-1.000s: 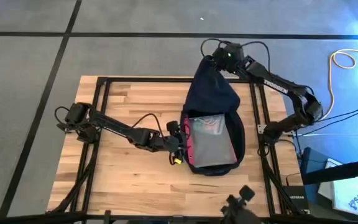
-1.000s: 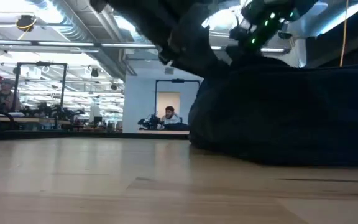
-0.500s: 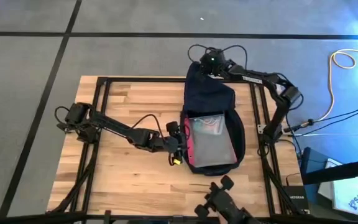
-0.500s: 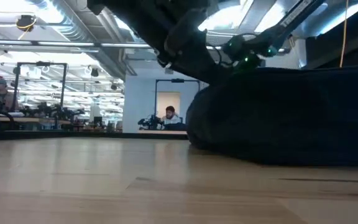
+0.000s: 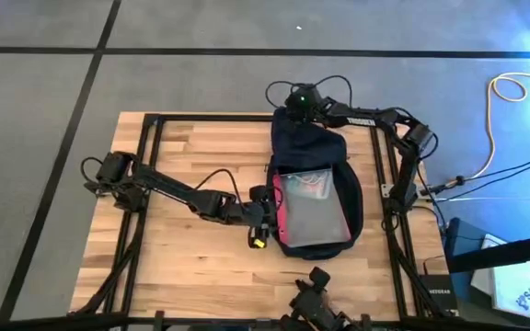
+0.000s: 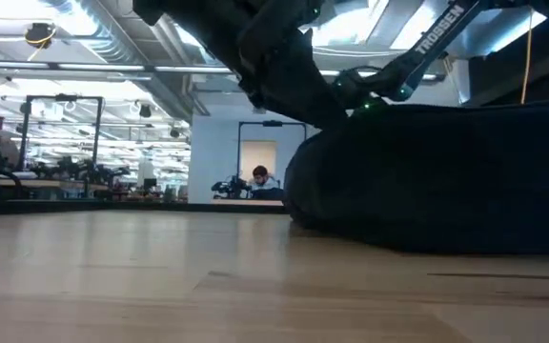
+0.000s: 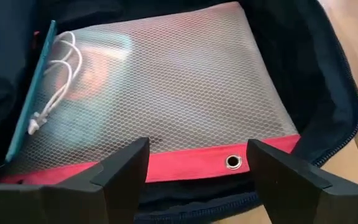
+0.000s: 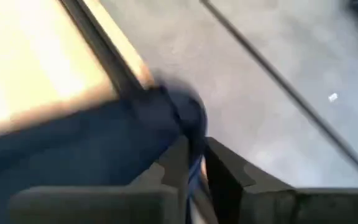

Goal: Unpack backpack
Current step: Open the blue backpack

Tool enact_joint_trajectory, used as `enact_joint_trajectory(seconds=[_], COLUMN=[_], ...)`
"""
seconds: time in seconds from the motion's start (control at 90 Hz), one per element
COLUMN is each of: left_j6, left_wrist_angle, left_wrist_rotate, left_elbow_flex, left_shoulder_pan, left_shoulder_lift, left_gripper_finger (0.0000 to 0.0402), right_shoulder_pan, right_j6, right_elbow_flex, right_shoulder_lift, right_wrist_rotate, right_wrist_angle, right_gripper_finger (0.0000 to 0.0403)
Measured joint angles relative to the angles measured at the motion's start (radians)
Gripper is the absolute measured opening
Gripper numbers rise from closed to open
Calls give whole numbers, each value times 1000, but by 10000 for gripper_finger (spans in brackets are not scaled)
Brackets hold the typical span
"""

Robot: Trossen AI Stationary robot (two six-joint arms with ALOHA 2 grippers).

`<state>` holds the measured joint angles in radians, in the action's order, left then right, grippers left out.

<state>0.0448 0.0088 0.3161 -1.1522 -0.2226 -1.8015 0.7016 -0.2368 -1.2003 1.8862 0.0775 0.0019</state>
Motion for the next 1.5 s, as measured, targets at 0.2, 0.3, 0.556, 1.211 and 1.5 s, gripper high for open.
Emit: enact_joint_trajectory(seconds=[0.2, 0.3, 0.556, 1.211, 1.5], left_j6=[-8, -9, 6, 32, 53], left_wrist_angle=[-1, -1, -58, 47, 84], left_wrist_rotate=[-3, -3, -5, -44, -108], left_elbow_flex=[0, 0, 0, 0, 0], left_shoulder_pan=[0, 0, 0, -7, -16], left_shoulder_lift=[0, 0, 0, 1, 1], left_gripper_finger=[255, 255, 255, 255, 255], right_shoulder_pan=[-32, -64, -159, -175, 37], right_j6=[-107, -221, -377, -376, -427], right_elbow_flex=[0, 0, 0, 0, 0], right_shoulder_lift=[-2, -2, -134, -329, -230], right_wrist_rotate=[192, 326, 409, -116, -45], right_wrist_angle=[65, 79, 85, -729, -574], right_gripper_finger=[168, 204, 206, 11, 6])
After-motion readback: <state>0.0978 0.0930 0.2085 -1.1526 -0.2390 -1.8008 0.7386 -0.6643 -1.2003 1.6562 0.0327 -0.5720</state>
